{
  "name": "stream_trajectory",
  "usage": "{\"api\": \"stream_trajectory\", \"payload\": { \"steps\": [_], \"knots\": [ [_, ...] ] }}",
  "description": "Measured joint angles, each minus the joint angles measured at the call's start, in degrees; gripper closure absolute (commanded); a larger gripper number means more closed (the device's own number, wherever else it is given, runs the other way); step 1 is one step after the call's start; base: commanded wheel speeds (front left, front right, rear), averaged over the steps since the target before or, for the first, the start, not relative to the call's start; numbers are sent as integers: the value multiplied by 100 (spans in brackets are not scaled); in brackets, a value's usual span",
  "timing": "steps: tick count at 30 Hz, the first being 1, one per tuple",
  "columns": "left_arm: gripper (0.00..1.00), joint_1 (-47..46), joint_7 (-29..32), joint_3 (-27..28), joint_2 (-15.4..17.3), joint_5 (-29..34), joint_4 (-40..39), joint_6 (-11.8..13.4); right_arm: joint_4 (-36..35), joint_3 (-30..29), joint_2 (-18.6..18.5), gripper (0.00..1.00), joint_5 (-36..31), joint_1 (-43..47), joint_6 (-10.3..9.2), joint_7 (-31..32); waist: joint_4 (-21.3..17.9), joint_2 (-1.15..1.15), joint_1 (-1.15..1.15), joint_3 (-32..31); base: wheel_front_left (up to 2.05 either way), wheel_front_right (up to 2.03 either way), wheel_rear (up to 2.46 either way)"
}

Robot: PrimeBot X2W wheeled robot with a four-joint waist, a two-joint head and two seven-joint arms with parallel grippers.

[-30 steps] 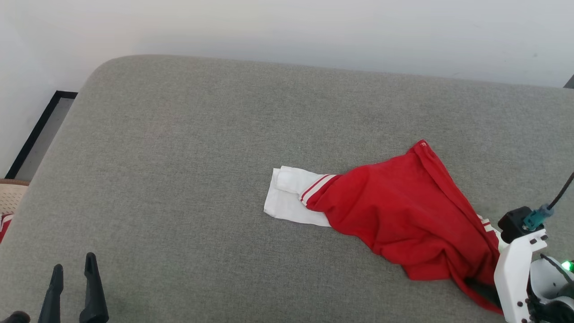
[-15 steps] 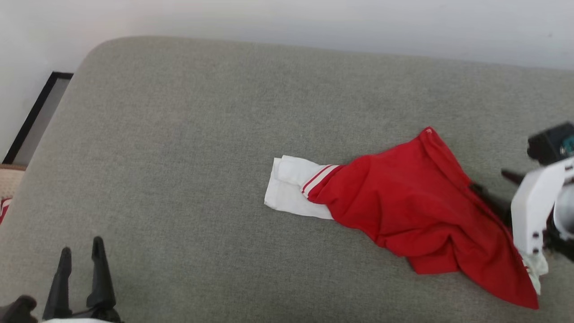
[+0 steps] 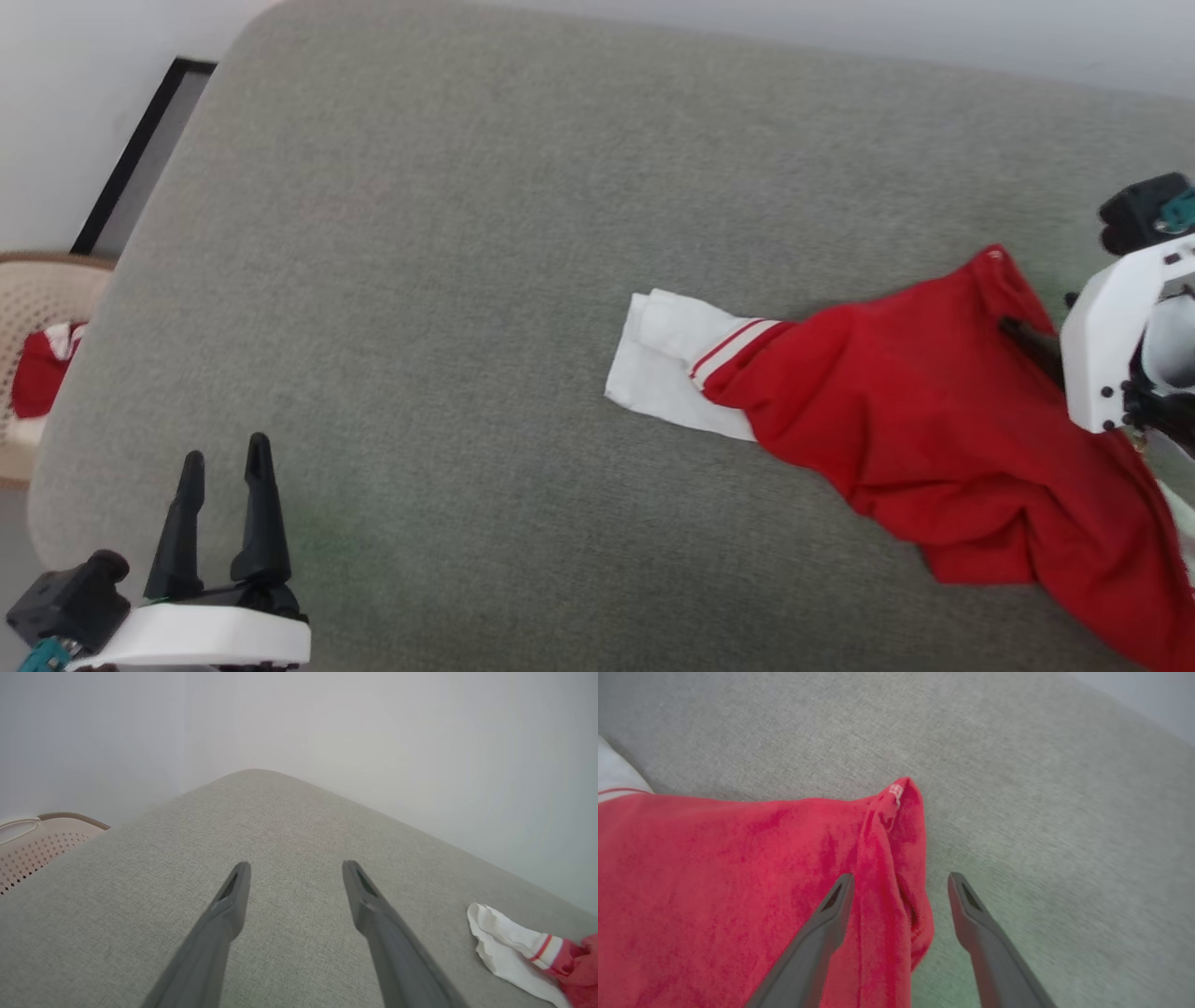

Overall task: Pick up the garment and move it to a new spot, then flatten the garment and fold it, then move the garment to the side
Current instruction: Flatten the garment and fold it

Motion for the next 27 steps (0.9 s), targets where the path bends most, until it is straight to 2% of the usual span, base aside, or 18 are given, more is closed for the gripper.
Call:
{"api": "stream_trajectory", "payload": {
  "steps": [8, 9, 10, 14, 18, 21, 22, 27],
  "knots": [
    [0, -211, -1, -130, -65, -51, 51, 0, 1176, 576, 5, 0, 394, -581, 2, -9, 284, 0, 0, 311, 0, 0, 0],
    [0, -238, -1, -138, -74, -62, 56, 0, 1283, 621, 19, 29, 466, -658, 1, -9, 311, 0, 0, 343, 0, 0, 0],
    [0, -264, -1, -141, -74, -64, 62, 0, 1392, 671, 35, 100, 545, -732, 1, -11, 336, 0, 0, 374, 0, 0, 0],
    [0, -301, 0, -153, -86, -65, 83, 0, 1567, 924, -8, 100, 694, -968, 0, -224, 382, 0, 0, 448, 0, 0, 0],
    [0, -302, 0, -62, -80, -70, 108, 0, 1455, 1195, -70, 100, 843, -1077, -1, -421, 322, 0, 0, 401, 0, 0, 0],
    [0, -279, 0, 32, -59, -71, 103, 0, 1078, 1433, -164, 100, 1072, -1074, 0, -458, 242, 0, 0, 327, 0, 0, 0],
    [0, -245, 0, 91, -43, -71, 96, 0, 709, 1540, -261, 100, 1225, -1068, 1, -468, 179, 0, 0, 264, 0, 0, 0],
    [0, -94, -1, 181, 5, -71, 54, 0, -232, 1685, -433, 100, 1706, -839, 0, -285, -13, 0, 0, 103, 0, 0, 0]
  ]
}}
